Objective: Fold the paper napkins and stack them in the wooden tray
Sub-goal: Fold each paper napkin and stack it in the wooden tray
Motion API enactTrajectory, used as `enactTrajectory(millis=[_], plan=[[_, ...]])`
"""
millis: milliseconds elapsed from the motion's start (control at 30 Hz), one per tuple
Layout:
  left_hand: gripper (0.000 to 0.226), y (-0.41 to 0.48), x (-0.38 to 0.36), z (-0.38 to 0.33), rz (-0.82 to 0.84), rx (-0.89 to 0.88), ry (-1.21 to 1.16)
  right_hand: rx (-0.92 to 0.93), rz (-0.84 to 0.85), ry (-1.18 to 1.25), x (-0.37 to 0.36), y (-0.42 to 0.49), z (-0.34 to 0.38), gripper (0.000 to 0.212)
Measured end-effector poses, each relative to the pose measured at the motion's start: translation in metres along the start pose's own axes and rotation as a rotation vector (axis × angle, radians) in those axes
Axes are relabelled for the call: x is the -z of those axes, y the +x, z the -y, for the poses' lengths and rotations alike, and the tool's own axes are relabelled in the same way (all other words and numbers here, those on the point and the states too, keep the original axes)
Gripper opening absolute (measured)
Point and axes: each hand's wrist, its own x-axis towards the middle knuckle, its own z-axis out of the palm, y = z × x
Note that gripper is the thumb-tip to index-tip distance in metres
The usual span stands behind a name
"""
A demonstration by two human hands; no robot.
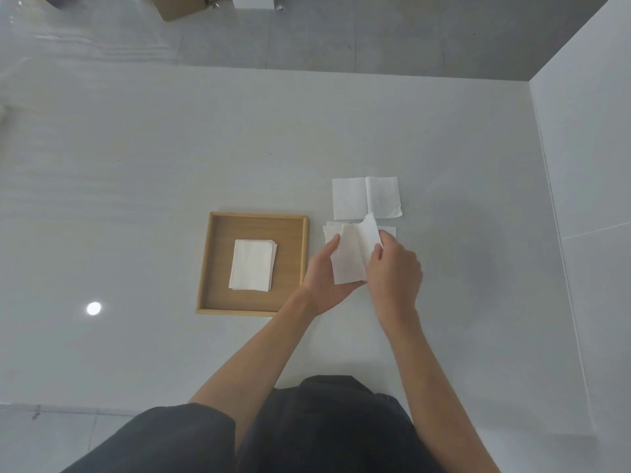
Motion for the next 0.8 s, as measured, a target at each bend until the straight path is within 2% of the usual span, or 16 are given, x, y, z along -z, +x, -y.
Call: enactTrajectory(millis=[133, 267, 367, 467, 567, 667, 700, 800], plan=[[0.061, -0.003, -0.001, 0.0, -0.055, -0.038, 0.039, 0.044, 0.013, -0.11, -0.014, -0.018, 0.024, 0.032], [0.066, -0.003, 0.008, 0.002, -0.064, -0.084, 0.059, 0.162, -0.016, -0.019, -0.037, -0.03, 0.032, 0.02], [0.079, -0.007, 0.013, -0.001, -0.109, -0.083, 0.07, 0.207, 0.036, 0.046, -0.049, -0.034, 0.031, 0.03], [0.091, -0.008, 0.022, -0.001, -0.05, -0.06, 0.051, 0.269, 0.057, 0.133, -0.052, -0.036, 0.031, 0.038], [0.073, -0.008, 0.033, -0.001, -0.051, -0.02, 0.037, 0.281, -0.014, 0.245, -0.048, -0.033, 0.026, 0.029], [0.044, -0.015, 0.032, -0.007, -0.136, -0.018, 0.014, 0.099, -0.105, 0.343, -0.042, -0.02, 0.011, 0.029], [0.041, -0.018, 0.031, -0.009, -0.15, -0.015, -0.006, 0.008, -0.042, 0.402, -0.043, -0.013, 0.003, 0.032], [0.039, -0.025, 0.03, -0.015, -0.174, -0.014, 0.005, -0.279, 0.408, 0.743, -0.046, 0.002, -0.011, 0.047]])
